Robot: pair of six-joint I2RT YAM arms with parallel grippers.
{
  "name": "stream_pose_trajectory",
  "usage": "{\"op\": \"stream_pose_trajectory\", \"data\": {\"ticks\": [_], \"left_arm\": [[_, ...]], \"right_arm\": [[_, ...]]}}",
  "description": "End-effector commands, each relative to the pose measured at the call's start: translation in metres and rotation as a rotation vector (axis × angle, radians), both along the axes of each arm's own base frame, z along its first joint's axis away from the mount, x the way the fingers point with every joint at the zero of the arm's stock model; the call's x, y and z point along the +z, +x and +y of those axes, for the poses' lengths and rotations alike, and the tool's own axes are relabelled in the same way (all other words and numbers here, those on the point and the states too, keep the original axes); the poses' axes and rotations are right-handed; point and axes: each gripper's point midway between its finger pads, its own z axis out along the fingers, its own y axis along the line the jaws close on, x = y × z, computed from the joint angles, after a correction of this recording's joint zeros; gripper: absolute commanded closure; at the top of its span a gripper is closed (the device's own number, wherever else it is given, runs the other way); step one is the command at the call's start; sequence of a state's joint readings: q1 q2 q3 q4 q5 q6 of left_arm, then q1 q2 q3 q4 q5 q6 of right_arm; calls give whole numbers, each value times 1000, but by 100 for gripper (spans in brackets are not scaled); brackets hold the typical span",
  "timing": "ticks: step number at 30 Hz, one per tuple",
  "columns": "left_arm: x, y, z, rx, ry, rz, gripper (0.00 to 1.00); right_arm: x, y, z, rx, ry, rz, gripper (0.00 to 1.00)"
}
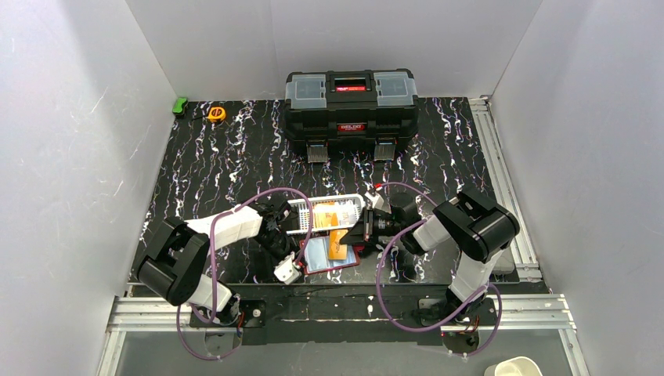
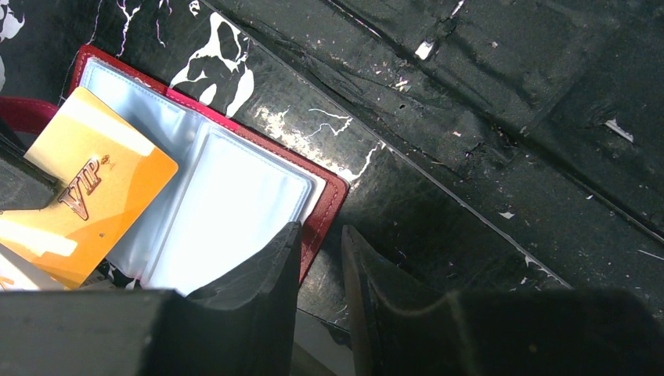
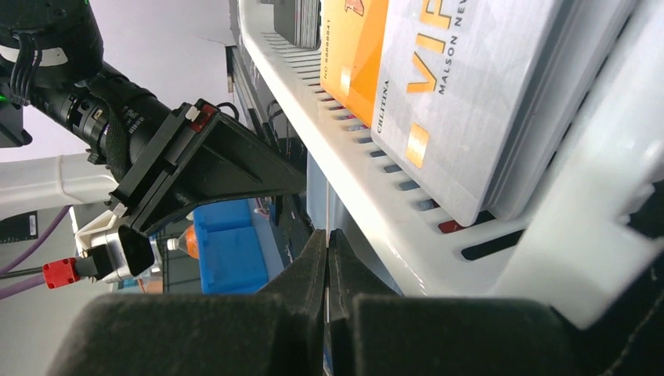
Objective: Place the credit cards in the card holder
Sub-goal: Insert the credit card into the card holder.
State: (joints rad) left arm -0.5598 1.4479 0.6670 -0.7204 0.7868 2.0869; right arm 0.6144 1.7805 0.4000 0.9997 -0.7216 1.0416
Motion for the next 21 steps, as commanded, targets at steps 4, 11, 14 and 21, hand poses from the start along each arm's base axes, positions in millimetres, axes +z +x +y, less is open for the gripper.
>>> {"op": "stream_pose_trajectory", "data": {"ticks": [4,11,14,21], "left_arm": [[-7,-12,6,-204,-53,-97,75],[-5,-10,4,-197,-55,-108,75],[-5,-11,5,-196,-52,-106,75],[-6,-12,6,-200,-55,-108,76]], "right_arm": [[1,3,3,2,12,-41,99],[-9,-2,8,31,-64,-69,99],[-14,-6,11,43,-106,-79,99],[-20,-10,11,57,-128,-69,99]]}}
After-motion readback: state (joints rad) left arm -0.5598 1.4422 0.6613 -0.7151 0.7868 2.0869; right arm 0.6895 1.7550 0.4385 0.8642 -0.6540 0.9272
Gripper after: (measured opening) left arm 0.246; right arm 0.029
